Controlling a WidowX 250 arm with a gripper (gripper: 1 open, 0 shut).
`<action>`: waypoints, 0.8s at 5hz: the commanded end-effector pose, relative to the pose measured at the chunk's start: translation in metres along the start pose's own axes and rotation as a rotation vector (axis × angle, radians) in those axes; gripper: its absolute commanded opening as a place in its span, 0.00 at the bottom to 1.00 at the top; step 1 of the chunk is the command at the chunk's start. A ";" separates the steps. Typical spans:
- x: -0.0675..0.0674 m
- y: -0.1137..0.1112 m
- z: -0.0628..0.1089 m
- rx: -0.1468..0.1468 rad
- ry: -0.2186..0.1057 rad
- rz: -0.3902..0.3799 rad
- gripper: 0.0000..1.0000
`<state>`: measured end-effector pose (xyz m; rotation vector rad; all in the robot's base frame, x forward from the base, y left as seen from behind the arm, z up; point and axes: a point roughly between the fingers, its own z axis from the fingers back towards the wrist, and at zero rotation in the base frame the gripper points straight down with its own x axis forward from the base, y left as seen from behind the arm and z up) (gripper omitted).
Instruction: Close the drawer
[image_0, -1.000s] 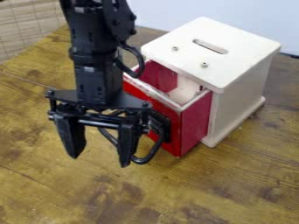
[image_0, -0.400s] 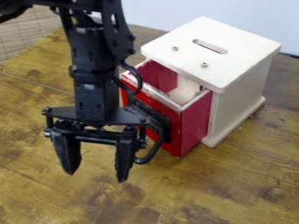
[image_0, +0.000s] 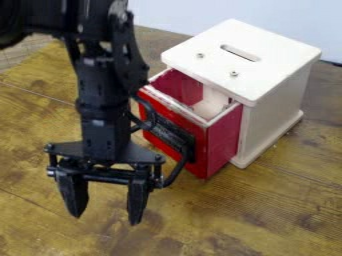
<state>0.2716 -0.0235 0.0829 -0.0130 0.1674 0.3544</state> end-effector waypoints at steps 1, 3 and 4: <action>0.010 0.006 -0.005 -0.002 -0.049 0.032 1.00; 0.027 0.003 -0.025 0.053 -0.083 0.092 1.00; 0.034 0.000 -0.019 0.053 -0.090 0.123 1.00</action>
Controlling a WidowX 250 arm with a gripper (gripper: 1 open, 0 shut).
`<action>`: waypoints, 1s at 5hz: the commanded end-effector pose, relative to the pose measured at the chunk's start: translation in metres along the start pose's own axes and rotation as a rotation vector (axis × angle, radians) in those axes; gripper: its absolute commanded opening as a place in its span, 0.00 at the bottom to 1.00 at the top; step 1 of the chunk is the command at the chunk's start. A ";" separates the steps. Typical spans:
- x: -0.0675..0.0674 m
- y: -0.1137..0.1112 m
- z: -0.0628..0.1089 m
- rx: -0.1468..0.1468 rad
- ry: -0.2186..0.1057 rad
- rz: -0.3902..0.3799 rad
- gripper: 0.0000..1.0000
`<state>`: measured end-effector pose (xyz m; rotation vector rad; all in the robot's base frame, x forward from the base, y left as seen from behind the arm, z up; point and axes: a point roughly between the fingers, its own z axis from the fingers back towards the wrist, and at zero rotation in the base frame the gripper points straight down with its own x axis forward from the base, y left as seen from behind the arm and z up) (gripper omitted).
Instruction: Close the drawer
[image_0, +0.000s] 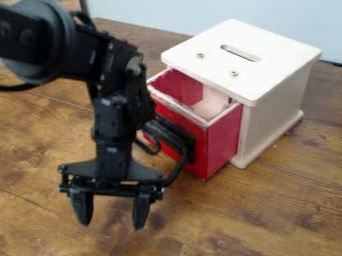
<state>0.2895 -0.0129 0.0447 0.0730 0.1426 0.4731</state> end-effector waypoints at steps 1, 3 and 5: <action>0.019 -0.002 0.015 -0.013 -0.066 -0.037 1.00; 0.030 -0.017 0.020 -0.012 -0.089 -0.106 1.00; 0.031 -0.050 0.030 -0.012 -0.103 -0.170 1.00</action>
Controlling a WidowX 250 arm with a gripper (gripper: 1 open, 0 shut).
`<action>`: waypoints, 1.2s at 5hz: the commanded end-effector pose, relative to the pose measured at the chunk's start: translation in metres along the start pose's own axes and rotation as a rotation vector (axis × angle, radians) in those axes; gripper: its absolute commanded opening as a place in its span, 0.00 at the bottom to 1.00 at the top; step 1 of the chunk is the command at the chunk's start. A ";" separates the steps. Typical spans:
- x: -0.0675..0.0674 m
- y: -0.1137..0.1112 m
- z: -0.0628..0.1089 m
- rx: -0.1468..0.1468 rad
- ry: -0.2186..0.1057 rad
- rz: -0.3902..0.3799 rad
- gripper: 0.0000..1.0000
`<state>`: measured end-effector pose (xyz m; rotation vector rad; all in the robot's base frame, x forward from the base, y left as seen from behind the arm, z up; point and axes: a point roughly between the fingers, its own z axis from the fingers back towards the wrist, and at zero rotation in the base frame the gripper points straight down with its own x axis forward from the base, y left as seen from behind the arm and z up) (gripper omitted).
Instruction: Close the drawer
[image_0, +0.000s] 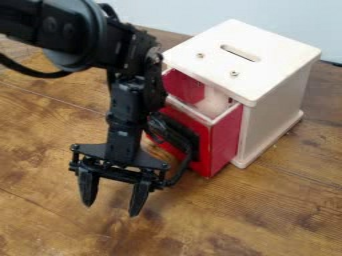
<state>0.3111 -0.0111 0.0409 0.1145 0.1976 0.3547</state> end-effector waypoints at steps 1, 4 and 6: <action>0.025 -0.033 0.038 -0.069 -0.152 -0.033 1.00; 0.070 -0.016 0.041 -0.087 -0.159 0.113 1.00; 0.085 -0.001 0.042 -0.083 -0.171 0.121 1.00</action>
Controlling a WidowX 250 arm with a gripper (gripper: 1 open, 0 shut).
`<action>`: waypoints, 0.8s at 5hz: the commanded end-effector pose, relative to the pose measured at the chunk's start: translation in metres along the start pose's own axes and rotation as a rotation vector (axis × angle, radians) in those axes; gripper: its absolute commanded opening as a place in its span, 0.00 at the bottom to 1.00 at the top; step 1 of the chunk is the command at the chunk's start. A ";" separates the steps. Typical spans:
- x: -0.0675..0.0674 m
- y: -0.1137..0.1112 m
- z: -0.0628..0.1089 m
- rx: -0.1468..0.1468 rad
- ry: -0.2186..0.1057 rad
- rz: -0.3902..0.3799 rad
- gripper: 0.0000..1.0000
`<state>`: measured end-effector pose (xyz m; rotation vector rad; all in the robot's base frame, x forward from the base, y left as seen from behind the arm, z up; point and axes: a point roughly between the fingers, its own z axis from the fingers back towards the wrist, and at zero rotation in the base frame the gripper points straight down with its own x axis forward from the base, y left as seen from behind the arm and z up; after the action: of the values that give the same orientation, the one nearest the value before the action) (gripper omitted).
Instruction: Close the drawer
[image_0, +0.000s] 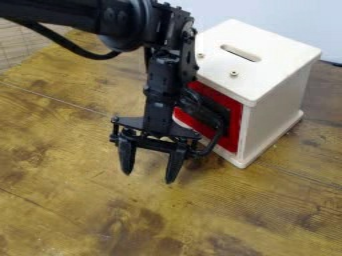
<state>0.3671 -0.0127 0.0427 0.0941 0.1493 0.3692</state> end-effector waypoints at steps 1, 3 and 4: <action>0.041 0.022 0.029 -0.047 -0.140 0.061 1.00; 0.046 0.033 0.035 -0.046 -0.151 0.072 1.00; 0.046 0.036 0.039 -0.055 -0.157 0.069 1.00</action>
<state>0.3691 -0.0035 0.0404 0.0976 0.1638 0.3098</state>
